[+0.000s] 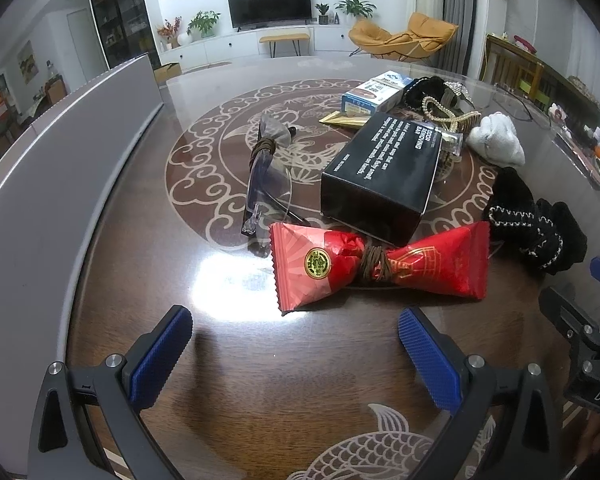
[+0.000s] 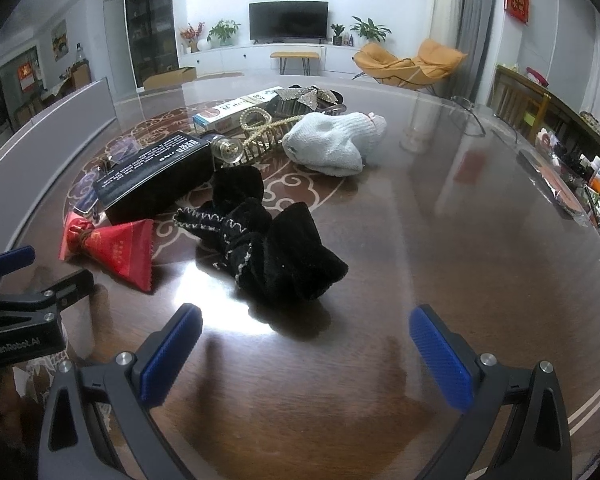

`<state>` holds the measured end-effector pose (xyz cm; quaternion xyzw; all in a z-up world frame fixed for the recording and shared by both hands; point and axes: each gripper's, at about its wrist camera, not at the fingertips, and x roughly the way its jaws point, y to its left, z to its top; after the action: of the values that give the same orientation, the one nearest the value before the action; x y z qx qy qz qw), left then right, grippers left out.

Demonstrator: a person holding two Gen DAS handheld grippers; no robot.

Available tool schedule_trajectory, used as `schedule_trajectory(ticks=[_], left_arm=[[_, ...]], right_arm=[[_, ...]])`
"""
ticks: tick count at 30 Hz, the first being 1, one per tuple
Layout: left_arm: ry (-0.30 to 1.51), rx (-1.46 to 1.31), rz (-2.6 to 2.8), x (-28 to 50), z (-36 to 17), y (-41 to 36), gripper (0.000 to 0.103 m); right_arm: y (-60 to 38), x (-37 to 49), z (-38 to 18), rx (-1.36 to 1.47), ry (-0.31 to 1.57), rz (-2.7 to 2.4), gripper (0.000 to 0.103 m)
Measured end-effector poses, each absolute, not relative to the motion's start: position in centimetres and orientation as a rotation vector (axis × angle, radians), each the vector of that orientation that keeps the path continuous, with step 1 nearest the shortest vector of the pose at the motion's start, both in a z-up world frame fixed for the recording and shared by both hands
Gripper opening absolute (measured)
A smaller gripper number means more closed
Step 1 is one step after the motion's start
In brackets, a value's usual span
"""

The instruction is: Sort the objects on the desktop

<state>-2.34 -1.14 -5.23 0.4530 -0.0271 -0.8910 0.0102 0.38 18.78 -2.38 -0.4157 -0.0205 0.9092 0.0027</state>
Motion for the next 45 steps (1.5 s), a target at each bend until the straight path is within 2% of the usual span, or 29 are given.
schedule_trajectory(ticks=[17,29,34,41,45], left_arm=[[-0.002,1.461,-2.785,-2.8,-5.5,-1.7,0.103],[-0.109,1.549,-2.867,-3.3,-5.5,-2.9,0.103],[-0.077,1.663,-2.757,-4.2,-5.2,-4.2,0.103],[0.36,1.529,-2.73,-6.2,-2.7,-4.7,0.103],[0.365,1.527,-2.692,-7.8,-3.4,-3.0,0.103]], right_arm=[[18.5,0.4,-2.4,-1.301,-0.088,2.836,0.103],[19.1,0.1,-2.5,-1.333,-0.031,2.847,0.103],[19.3,0.3,-2.3,-1.297,-0.011,2.861,0.103],[19.4,0.4,-2.2,-1.291,0.002,2.888,0.103],[19.2,0.5,-2.2,-1.29,-0.01,2.898,0.103]])
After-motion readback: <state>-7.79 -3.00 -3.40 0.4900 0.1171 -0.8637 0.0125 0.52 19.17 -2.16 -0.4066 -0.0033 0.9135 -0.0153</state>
